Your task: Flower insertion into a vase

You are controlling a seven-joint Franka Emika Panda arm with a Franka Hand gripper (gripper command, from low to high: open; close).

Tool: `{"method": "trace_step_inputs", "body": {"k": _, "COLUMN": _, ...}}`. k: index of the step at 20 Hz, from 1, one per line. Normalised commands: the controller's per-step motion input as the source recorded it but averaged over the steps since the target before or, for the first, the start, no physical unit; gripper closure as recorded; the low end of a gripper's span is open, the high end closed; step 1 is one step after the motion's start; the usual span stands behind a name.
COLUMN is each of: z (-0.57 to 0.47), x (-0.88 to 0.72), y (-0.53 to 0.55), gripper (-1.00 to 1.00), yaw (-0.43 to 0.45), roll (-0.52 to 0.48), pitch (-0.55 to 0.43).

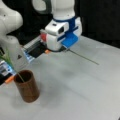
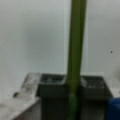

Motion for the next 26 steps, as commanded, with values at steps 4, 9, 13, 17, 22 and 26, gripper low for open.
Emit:
{"method": "trace_step_inputs", "body": {"k": 4, "z": 0.02, "x": -0.29, "y": -0.14, "gripper": 1.0, "yaw": 0.027, "roll": 0.165, "pitch": 0.026}}
{"method": "trace_step_inputs", "body": {"k": 9, "z": 0.0, "x": -0.32, "y": -0.16, "gripper": 1.0, "yaw": 0.053, "roll": 0.12, "pitch": 0.01}}
{"method": "trace_step_inputs", "body": {"k": 13, "z": 0.0, "x": -0.38, "y": -0.28, "gripper": 1.0, "yaw": 0.088, "roll": 0.083, "pitch": -0.024}}
{"method": "trace_step_inputs", "body": {"k": 17, "z": -0.03, "x": -0.39, "y": -0.3, "gripper": 1.0, "yaw": 0.129, "roll": 0.068, "pitch": -0.053}}
{"method": "trace_step_inputs", "body": {"k": 22, "z": -0.05, "x": -0.36, "y": -0.26, "gripper": 1.0, "yaw": 0.113, "roll": 0.05, "pitch": -0.075}}
{"method": "trace_step_inputs", "body": {"k": 26, "z": -0.07, "x": -0.24, "y": -0.09, "gripper": 1.0, "yaw": 0.094, "roll": 0.015, "pitch": -0.077}}
